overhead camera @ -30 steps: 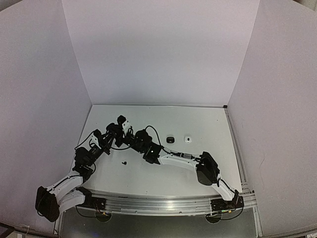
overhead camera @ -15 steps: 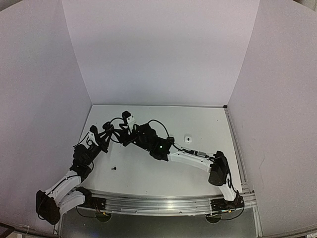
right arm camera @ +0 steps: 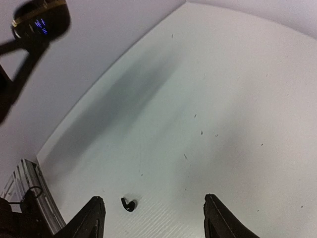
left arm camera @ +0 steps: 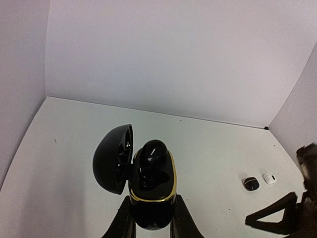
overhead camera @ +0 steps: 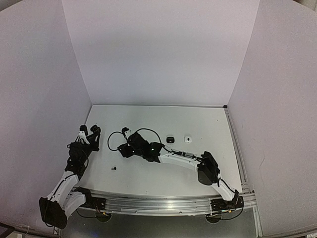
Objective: Insert the wireless bluetooth earbuds into the charging case
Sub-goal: Pick up the left earbud from the center of the board.
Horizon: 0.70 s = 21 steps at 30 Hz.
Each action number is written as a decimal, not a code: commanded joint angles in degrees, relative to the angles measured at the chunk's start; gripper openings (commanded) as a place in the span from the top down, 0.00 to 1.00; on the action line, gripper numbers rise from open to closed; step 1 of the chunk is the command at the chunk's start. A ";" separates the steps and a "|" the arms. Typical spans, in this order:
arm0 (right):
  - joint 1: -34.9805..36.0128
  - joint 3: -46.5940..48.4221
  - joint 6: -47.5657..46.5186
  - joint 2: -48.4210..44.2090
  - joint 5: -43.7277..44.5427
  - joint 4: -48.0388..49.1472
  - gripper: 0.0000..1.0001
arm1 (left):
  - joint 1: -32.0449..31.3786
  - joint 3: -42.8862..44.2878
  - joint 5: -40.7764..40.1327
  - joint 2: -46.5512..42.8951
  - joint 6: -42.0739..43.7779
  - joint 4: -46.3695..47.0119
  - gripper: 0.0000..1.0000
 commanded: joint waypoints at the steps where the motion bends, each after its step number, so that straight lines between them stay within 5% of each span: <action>1: 1.85 7.89 -5.93 9.26 -8.10 -5.21 0.38 | 2.36 3.99 -0.93 -1.70 0.60 -3.92 1.00; 8: 3.40 15.64 -20.33 20.63 -15.24 -3.64 0.41 | 2.43 4.41 1.22 -2.00 0.91 -4.32 1.00; 21: 3.51 15.83 -25.18 26.64 -14.52 -1.55 0.48 | 2.41 4.54 1.46 -1.13 1.40 -2.65 1.00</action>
